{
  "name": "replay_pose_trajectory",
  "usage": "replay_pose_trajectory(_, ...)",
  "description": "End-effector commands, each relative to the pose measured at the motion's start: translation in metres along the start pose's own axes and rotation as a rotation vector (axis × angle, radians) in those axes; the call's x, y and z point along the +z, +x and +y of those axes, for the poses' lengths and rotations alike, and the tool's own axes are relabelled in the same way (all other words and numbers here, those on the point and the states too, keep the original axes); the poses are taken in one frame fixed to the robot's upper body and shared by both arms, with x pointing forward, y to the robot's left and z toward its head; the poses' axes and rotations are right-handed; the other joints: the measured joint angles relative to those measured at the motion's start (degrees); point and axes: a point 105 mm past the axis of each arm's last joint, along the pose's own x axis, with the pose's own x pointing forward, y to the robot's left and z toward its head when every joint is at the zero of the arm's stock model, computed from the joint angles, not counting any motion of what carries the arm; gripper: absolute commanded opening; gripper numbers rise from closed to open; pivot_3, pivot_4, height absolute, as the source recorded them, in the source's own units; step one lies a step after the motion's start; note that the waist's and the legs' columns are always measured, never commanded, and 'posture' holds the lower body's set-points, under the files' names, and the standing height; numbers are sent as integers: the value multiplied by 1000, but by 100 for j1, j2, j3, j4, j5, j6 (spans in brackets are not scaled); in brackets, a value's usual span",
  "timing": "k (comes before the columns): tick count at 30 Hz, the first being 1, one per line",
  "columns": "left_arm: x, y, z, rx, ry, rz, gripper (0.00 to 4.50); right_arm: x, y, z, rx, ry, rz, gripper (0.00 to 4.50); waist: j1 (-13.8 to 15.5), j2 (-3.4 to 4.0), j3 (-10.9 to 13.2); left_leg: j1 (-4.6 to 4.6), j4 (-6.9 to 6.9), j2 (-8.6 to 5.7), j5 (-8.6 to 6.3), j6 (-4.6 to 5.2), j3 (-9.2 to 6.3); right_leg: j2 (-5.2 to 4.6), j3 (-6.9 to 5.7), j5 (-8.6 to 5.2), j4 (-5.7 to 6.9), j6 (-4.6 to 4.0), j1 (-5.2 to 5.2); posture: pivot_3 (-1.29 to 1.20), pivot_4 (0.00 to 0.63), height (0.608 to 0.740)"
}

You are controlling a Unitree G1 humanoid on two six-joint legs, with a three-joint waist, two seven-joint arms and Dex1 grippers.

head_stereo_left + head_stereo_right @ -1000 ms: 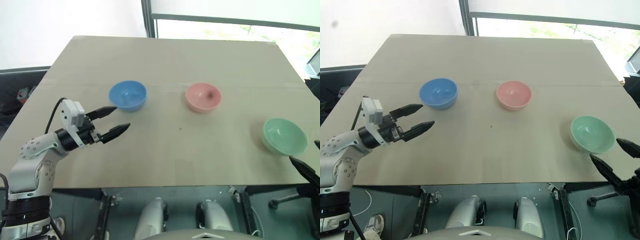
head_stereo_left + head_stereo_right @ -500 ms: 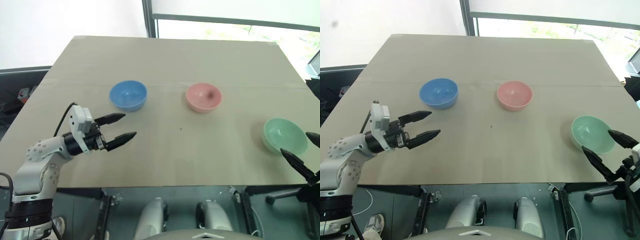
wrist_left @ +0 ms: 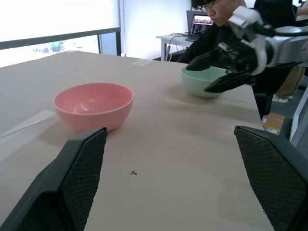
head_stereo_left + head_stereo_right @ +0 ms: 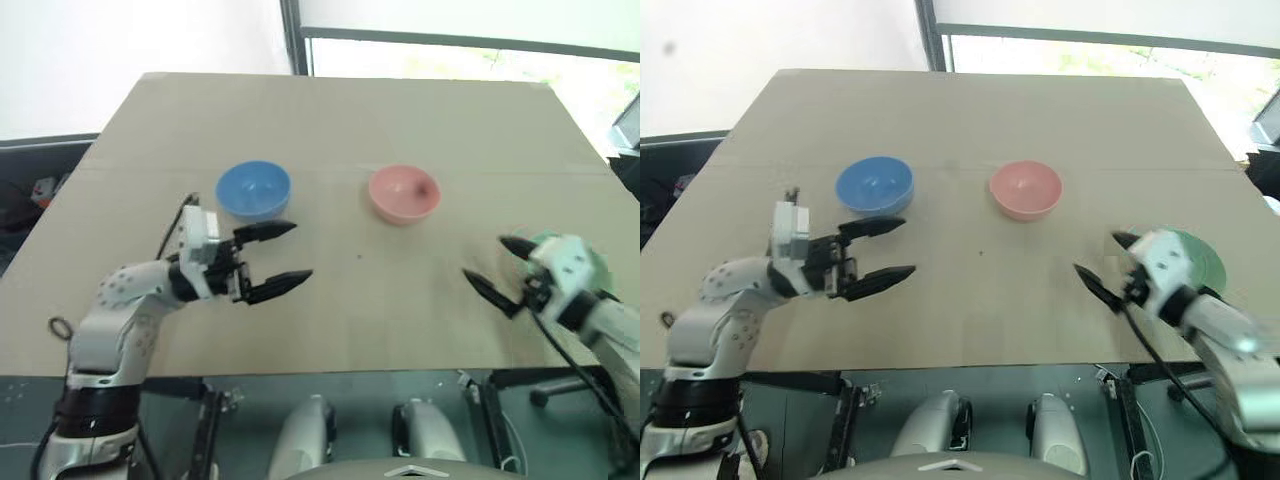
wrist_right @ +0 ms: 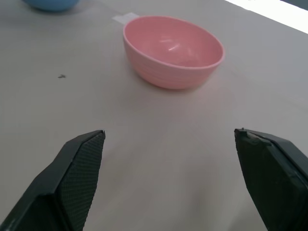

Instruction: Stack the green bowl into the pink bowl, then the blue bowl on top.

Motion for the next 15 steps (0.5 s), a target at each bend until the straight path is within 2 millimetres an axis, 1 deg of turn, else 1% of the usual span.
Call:
replay_pose_trajectory(1,1,3,-4,-6,23,-2,4475,12,45,8,73,-155,-52,4500,-44,7,4,0,0,-2,1,-1,0,-1,2,0,1,0,-2,0,150,740)
replay_pose_trajectory(2,1,3,-5,-4,24,0,4475,14,57,9,83,-184,-60,4500,-58,6,4,1,-2,-2,1,-1,-1,1,1,1,1,2,-3,0,150,740)
replay_pose_trajectory(6,2,1,-5,27,29,-4,4475,18,90,12,141,-265,-88,4500,-14,8,6,-28,-5,-3,3,-4,-15,0,-17,2,4,5,-17,0,150,740)
replay_pose_trajectory(9,2,-1,-7,46,38,-2,4475,13,108,14,190,-351,-62,4500,-31,9,8,-45,-6,-10,2,-3,-14,-4,-19,3,1,6,-24,0,150,740)
replay_pose_trajectory(11,3,-2,-9,58,41,-5,4500,9,117,12,207,-381,-44,3990,-54,11,10,-43,-7,-11,2,-3,-13,-6,-20,3,-1,7,-23,0,150,740)
replay_pose_trajectory(12,3,-3,-10,65,41,-5,4500,8,120,11,219,-390,-40,3656,-65,12,11,-43,-7,-11,2,-4,-13,-6,-20,3,-1,7,-22,0,150,740)
replay_pose_trajectory(13,2,-3,-10,70,42,-5,4500,8,122,11,227,-397,-39,3262,-68,12,11,-38,-6,-9,3,-5,-13,-5,-21,3,-3,7,-21,0,150,740)
replay_pose_trajectory(14,2,-4,-11,75,43,-4,4500,8,124,10,229,-406,-41,2961,-79,12,11,-36,-6,-8,4,-6,-14,-5,-22,3,-3,7,-21,0,150,740)
replay_pose_trajectory(15,2,-5,-11,82,44,-4,4500,9,125,8,231,-411,-43,2464,-81,13,12,-33,-6,-4,6,-10,-13,-3,-21,3,-2,7,-21,0,150,740)
